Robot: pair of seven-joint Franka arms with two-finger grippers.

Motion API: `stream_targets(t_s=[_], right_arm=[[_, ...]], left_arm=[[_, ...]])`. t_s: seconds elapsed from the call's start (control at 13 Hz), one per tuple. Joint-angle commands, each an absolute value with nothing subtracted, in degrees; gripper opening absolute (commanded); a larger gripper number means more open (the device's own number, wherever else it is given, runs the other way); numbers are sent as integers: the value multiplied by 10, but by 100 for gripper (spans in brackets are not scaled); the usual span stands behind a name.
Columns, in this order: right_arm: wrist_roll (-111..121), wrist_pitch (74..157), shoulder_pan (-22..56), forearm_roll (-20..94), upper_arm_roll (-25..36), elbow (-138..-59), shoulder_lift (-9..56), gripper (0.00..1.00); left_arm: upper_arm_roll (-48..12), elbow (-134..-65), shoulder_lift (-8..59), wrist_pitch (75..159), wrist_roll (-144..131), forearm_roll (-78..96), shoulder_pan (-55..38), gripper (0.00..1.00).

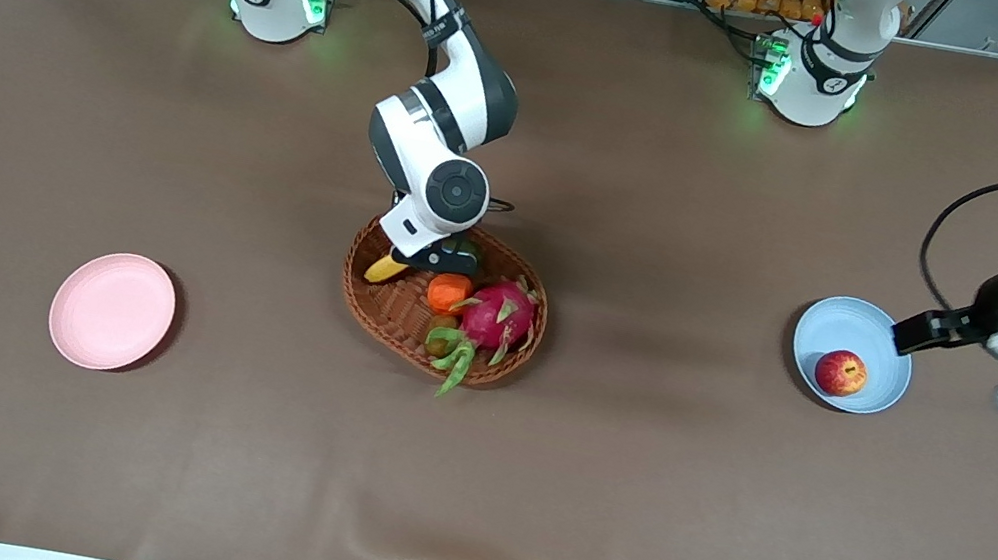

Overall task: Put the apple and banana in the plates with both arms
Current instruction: 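Release the apple on the blue plate while the right gripper nears the banana, then grasp the yellow banana in the basket with the right gripper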

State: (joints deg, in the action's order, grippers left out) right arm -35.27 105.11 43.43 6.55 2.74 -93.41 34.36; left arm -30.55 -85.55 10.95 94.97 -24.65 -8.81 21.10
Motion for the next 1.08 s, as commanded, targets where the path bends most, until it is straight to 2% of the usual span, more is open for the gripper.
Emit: stream_targets(t_s=[0.0,0.38,0.69,0.77,1.0], right_arm=[[-363,1036,411,66,28,-936,303,0],[-354,960,346,137,27,-871,270,0],[-275,942,254,136,28,-867,247,0],[-236,941,231,136,27,-867,240,0],[-160,926,168,132,28,-867,242,0]], left_arm=[[-309,-849,84,935,-238,-69,222,100],[-306,-814,55,871,-237,-75,223,100],[-296,-792,28,838,-216,-48,235,100],[-273,-793,28,838,-194,-43,219,100],[-106,-793,25,820,-128,-26,79,100]])
